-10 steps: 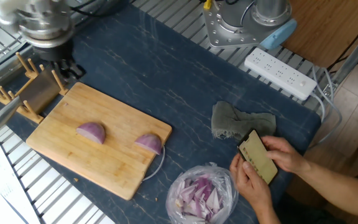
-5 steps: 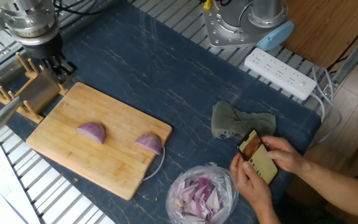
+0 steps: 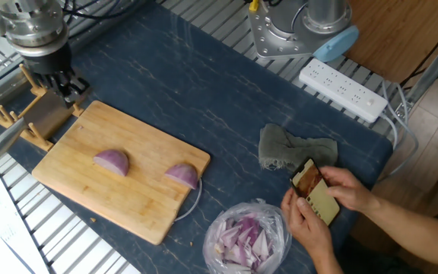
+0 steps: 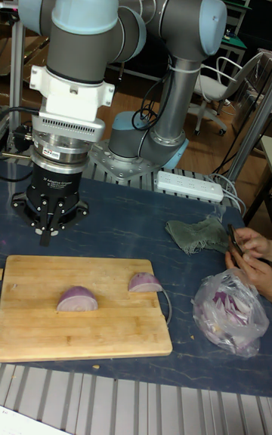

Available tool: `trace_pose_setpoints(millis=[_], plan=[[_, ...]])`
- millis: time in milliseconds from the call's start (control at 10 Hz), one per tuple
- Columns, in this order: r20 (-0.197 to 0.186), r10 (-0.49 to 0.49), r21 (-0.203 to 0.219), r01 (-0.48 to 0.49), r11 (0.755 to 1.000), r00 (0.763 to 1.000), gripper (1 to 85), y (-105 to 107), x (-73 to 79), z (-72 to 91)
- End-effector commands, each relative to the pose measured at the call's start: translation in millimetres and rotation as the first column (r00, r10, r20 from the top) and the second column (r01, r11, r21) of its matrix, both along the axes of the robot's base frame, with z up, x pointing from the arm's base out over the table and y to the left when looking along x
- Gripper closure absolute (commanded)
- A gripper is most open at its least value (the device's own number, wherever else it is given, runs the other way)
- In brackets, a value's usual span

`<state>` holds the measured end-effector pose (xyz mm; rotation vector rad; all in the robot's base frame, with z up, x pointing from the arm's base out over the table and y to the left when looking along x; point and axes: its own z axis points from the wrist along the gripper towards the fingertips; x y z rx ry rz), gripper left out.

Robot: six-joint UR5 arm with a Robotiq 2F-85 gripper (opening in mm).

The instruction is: Chop the onions

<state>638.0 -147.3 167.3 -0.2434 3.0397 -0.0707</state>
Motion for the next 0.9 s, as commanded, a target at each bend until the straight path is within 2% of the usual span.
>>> trace_pose_setpoints(millis=[0,100,300,400,500,600,800], plan=[[0.023,0.007,-0.007,-0.007,1.0,1.0,84.0,-3.1,5.7,1.6],[0.024,0.006,-0.021,-0.006,1.0,1.0,84.0,-6.6,6.1,1.8],[0.015,-0.019,0.01,0.019,1.0,1.0,84.0,0.5,3.4,1.2],[0.034,-0.065,0.071,0.062,0.996,0.997,81.3,-9.4,28.9,7.0],[0.022,-0.057,0.097,0.055,0.994,0.998,79.0,-25.3,41.3,8.0],[-0.005,-0.059,0.131,0.059,0.99,0.998,79.0,-36.6,46.2,4.2],[0.015,-0.153,0.163,0.148,0.975,0.988,84.0,-40.4,62.2,-1.7]])
